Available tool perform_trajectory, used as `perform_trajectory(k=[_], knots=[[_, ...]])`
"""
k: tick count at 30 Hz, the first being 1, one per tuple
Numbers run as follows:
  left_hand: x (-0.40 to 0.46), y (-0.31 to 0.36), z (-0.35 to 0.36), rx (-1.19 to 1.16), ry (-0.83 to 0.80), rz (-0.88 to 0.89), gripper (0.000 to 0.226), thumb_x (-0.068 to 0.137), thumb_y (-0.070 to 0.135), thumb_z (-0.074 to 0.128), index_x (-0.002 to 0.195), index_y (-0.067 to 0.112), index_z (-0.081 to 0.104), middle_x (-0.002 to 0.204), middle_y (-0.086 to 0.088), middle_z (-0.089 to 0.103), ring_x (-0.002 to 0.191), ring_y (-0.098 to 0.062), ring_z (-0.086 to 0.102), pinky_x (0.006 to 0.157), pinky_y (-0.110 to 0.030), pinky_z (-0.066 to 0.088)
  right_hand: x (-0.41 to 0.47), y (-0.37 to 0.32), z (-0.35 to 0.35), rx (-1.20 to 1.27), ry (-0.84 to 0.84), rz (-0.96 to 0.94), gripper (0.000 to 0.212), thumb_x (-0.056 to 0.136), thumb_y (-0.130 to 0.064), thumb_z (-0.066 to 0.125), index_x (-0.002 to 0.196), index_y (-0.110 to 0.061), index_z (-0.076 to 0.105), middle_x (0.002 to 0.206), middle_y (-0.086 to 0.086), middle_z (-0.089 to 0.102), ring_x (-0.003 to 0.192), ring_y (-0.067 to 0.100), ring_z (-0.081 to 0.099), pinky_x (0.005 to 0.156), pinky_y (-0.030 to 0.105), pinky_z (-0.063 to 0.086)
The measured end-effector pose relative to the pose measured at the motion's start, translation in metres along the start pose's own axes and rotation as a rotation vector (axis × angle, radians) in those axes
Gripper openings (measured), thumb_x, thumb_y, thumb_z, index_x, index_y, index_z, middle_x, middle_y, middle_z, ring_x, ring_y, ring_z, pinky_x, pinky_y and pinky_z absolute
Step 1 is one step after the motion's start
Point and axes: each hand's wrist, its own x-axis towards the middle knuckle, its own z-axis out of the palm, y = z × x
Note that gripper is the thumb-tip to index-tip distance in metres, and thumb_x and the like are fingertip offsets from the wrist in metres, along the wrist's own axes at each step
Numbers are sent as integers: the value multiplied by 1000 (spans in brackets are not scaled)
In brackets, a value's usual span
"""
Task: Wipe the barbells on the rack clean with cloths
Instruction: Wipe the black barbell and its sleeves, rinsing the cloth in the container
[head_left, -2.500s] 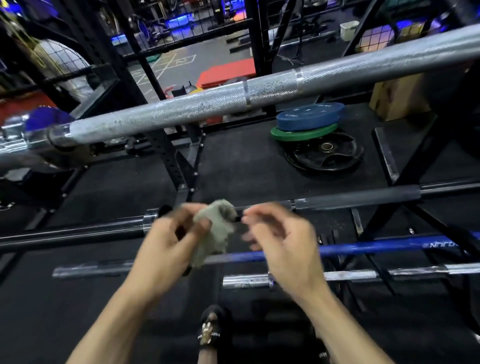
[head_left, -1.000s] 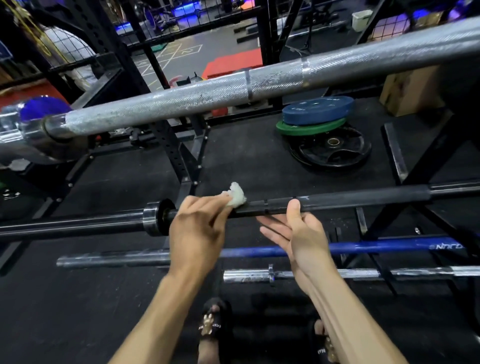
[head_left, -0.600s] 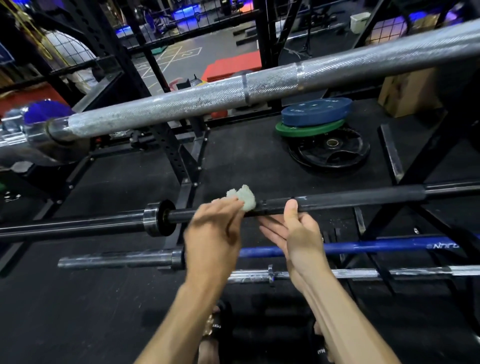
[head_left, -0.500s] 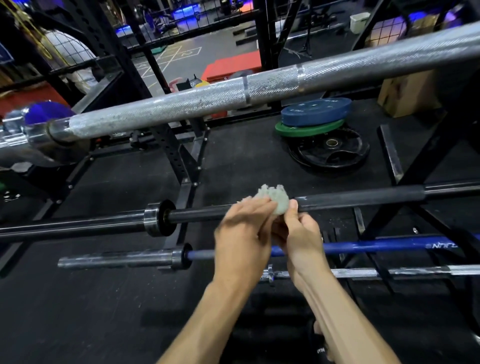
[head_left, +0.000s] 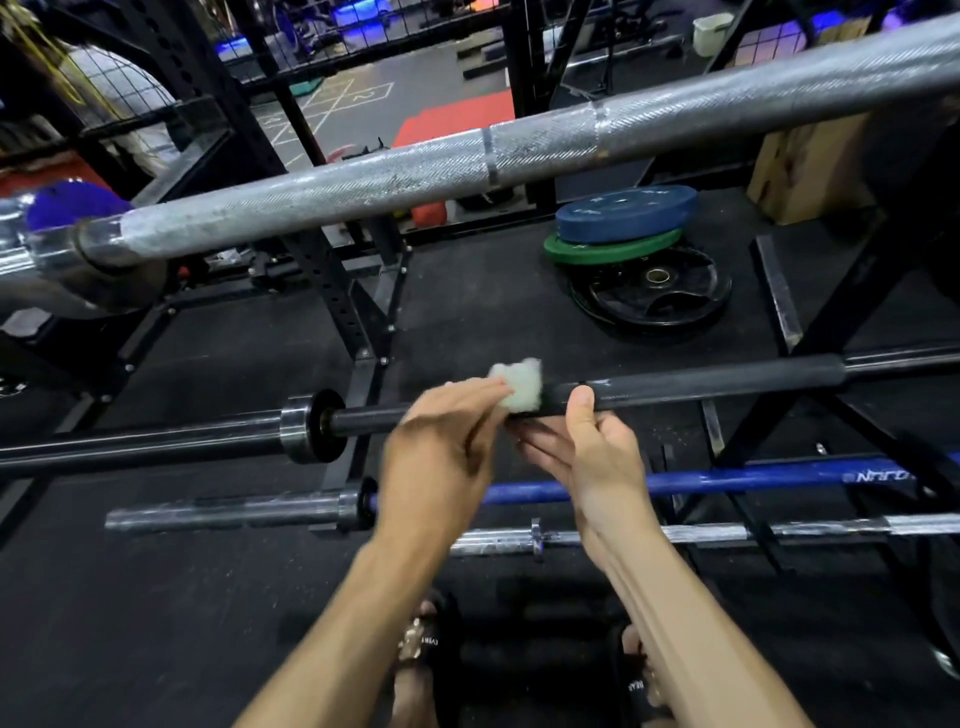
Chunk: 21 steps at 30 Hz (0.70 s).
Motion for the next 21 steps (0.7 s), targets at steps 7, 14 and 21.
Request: perform_trajectory(k=[7, 14, 21], knots=[[-8, 5, 7, 73, 138, -182, 18, 94, 9, 69, 110, 13, 78, 112, 0, 75, 107, -18, 61, 106, -24, 40, 1, 4, 0, -52, 5, -6, 39, 107, -39, 42, 102, -2, 50, 111, 24, 68, 84, 29, 77, 76, 33, 63], [5, -32, -18, 190, -21, 121, 17, 96, 18, 69, 111, 19, 78, 113, 6, 76, 96, -21, 65, 92, -27, 51, 0, 1, -1, -96, 4, -2, 38, 107, -42, 41, 104, -6, 52, 115, 19, 68, 85, 25, 78, 78, 33, 62], [-9, 22, 15, 25, 15, 62, 16, 93, 12, 70, 106, 18, 77, 109, 4, 74, 95, -21, 61, 86, -31, 51, 3, 7, 0, -204, 77, -47, 47, 105, -49, 46, 95, -7, 62, 93, 10, 78, 83, 22, 77, 85, 44, 61]])
